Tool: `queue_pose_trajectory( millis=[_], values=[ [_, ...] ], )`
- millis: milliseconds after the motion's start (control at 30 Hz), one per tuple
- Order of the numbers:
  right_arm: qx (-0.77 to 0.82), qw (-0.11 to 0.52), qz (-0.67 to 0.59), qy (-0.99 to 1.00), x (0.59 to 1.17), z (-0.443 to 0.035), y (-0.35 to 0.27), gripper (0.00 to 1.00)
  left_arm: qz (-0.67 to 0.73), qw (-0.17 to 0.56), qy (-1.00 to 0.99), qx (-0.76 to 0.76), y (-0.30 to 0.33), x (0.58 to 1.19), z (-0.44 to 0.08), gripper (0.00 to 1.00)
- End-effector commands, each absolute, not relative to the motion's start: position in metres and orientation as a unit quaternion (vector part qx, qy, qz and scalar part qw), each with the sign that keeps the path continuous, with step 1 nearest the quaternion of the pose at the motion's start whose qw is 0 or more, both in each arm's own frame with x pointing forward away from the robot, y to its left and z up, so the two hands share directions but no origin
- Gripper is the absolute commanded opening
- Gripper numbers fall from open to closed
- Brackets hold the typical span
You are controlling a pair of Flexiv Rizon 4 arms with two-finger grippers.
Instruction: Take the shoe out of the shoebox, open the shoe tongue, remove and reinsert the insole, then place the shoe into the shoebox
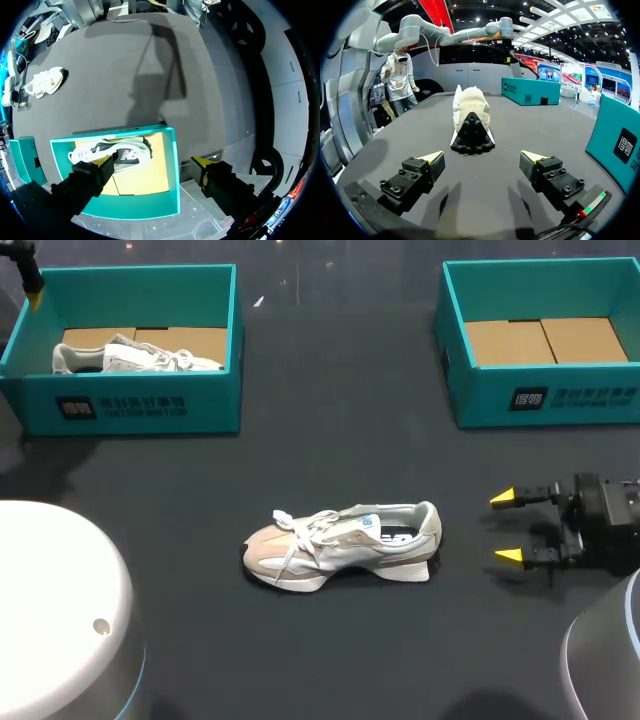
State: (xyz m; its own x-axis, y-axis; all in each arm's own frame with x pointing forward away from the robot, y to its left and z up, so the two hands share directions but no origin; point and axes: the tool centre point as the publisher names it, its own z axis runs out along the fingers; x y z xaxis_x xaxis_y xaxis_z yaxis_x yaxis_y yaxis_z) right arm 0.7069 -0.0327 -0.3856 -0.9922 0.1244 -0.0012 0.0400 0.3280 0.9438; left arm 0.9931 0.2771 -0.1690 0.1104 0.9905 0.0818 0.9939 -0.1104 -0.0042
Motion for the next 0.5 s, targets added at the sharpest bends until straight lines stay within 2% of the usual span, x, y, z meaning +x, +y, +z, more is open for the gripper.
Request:
queue_pose_trajectory(
  millis=[33, 500],
  values=[
    [0.056, 0.037, 0.576, 0.815, 0.706, -0.386, -0.030, 1.00, -0.030, 0.029, -0.666, -0.745, 0.277, 0.992, -0.169, 1.00],
    [0.077, 0.026, 0.572, 0.816, 0.705, -0.390, 0.004, 1.00, -0.030, 0.029, -0.666, -0.745, 0.277, 0.992, -0.169, 1.00]
  ],
)
